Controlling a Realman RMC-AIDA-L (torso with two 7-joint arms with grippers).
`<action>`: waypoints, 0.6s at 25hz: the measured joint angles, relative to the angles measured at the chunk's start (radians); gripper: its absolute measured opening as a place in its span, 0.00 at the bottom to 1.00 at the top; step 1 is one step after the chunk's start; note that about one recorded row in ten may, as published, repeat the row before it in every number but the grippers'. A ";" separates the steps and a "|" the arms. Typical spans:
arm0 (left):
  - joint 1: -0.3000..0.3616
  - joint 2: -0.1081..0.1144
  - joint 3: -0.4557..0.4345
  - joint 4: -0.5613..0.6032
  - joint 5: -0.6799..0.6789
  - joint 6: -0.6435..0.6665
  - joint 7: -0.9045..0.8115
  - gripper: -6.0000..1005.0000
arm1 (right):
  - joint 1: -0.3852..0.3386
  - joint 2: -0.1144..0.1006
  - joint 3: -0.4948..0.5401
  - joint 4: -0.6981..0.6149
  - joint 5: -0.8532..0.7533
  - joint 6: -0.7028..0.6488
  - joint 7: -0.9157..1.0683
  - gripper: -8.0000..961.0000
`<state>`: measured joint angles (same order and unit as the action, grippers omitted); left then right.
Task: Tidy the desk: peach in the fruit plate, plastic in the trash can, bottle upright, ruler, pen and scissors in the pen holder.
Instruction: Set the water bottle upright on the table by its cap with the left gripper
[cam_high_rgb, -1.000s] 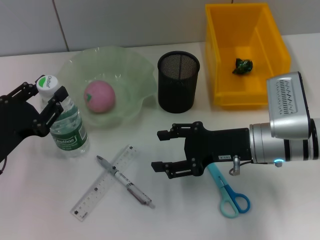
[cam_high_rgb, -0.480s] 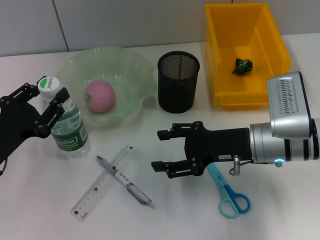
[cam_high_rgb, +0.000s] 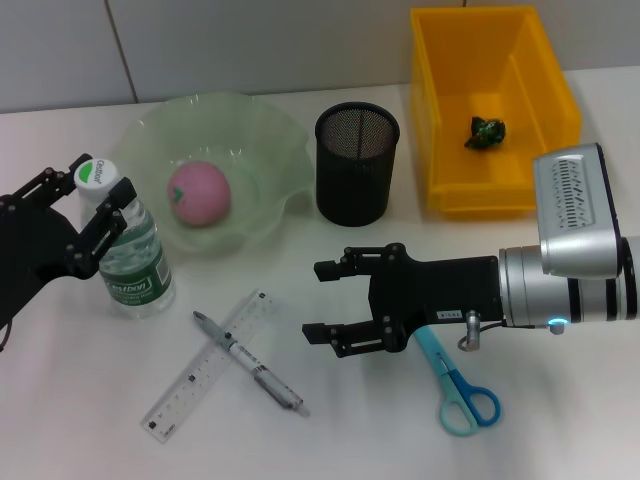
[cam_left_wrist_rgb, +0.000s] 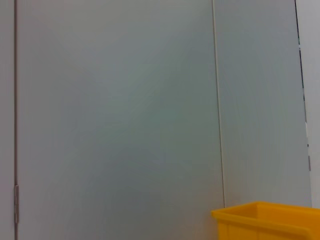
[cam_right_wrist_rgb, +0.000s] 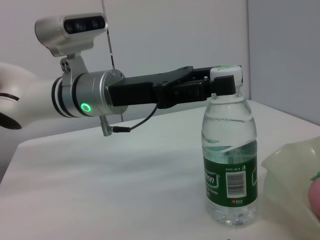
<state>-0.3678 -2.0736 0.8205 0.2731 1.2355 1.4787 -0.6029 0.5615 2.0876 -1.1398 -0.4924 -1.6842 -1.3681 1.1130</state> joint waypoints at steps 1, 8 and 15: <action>0.000 0.000 0.000 0.000 0.000 0.000 0.000 0.47 | 0.000 0.000 0.000 0.000 0.000 0.000 0.001 0.80; -0.001 0.001 0.000 0.001 0.003 0.001 0.000 0.48 | 0.001 0.000 0.000 0.000 0.000 0.001 0.004 0.80; -0.003 0.001 0.000 0.002 -0.001 0.002 -0.010 0.57 | 0.002 0.000 0.001 0.000 0.000 0.000 0.006 0.80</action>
<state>-0.3710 -2.0725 0.8208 0.2750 1.2348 1.4804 -0.6132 0.5630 2.0876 -1.1383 -0.4923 -1.6842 -1.3677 1.1189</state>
